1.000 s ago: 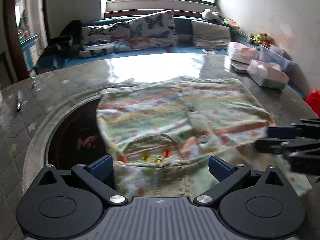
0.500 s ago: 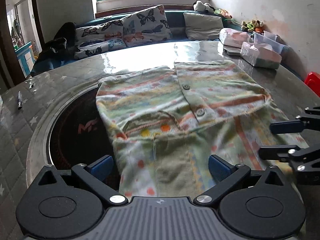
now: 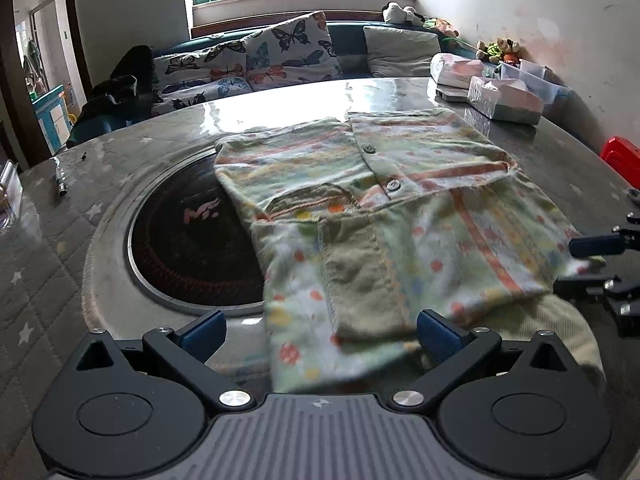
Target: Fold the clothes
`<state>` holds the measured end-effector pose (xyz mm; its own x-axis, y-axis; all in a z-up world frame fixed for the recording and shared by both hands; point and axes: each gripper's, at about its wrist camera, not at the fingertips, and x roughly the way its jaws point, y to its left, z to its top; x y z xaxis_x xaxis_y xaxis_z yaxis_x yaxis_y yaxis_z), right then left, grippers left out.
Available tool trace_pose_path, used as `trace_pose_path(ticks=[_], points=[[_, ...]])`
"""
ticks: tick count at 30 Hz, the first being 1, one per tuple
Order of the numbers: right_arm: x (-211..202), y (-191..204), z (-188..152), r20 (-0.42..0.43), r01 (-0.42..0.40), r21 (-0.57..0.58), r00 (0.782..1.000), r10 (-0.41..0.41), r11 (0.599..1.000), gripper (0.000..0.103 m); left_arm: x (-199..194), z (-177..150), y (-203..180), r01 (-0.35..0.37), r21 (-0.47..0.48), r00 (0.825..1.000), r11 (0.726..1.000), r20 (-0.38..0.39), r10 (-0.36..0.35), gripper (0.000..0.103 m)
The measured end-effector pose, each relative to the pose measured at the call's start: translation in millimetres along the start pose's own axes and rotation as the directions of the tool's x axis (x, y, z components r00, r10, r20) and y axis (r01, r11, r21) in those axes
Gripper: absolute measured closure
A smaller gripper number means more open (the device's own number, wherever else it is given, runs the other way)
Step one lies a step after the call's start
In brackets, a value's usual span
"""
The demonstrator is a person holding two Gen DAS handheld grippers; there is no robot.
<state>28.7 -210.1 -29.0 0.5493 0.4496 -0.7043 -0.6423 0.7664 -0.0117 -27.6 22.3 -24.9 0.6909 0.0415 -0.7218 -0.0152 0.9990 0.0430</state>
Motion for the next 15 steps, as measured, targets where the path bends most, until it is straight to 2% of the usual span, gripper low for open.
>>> trace_pose_path(ticks=[3,8,15], points=[[-4,-1,-4,0.000,-0.006,0.007,1.000,0.006,1.000,0.053,-11,-8,6,0.001,0.032,1.000,0.999,-0.001,-0.001,0.000],[-10,1,-7,-0.007,-0.011,-0.007,1.000,0.011,1.000,0.053,-26,-22,7,0.034,0.143,0.999,0.989,0.002,-0.035,0.000],[-21,4,-9,0.003,0.001,-0.011,1.000,-0.001,1.000,0.052,-34,-37,-19,0.132,0.313,0.986,0.940,0.053,-0.156,0.001]])
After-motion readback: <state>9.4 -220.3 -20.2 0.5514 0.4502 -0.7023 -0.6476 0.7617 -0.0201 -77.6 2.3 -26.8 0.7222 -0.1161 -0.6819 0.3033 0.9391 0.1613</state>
